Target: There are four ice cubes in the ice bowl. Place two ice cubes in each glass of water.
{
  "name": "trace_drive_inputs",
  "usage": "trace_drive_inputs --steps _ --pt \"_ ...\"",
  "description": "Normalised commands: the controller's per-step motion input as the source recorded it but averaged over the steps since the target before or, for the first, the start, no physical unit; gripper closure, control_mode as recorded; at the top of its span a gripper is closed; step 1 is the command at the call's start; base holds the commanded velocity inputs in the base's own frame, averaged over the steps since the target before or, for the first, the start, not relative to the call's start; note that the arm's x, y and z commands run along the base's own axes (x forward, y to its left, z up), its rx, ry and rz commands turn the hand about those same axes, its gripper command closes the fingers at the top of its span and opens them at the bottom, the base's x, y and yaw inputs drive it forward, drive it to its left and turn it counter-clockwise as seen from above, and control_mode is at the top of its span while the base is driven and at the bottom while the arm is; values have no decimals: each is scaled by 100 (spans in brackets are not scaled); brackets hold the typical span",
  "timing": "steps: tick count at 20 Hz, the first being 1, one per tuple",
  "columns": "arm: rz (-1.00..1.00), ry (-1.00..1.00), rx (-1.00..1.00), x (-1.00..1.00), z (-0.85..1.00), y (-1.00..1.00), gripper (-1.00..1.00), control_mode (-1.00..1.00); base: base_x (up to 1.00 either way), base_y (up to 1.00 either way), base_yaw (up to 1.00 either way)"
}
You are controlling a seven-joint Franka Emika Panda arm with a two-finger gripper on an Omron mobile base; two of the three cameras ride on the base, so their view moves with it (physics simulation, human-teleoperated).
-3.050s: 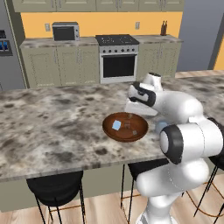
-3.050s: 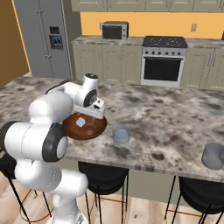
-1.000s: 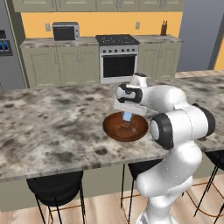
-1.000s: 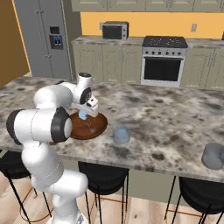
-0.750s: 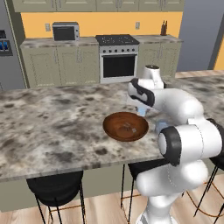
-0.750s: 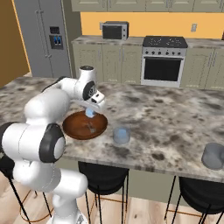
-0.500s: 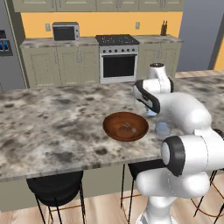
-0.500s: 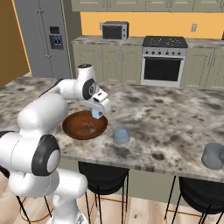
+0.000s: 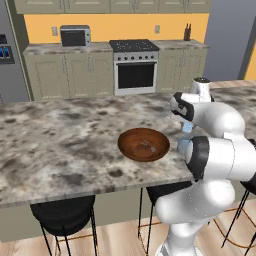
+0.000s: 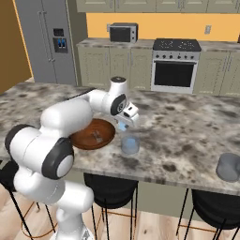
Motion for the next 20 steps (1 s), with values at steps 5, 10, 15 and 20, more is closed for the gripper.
trace_drive_inputs --steps 5,10,15,20 --pt "1 0 6 46 -19 -33 100 -100 0 0 0" --pt "4 0 -5 26 -54 0 100 -100 0 0 0" --pt "3 0 0 5 -24 -3 100 -100 0 0 0" --pt "3 0 0 0 -29 -10 100 -100 0 0 0"
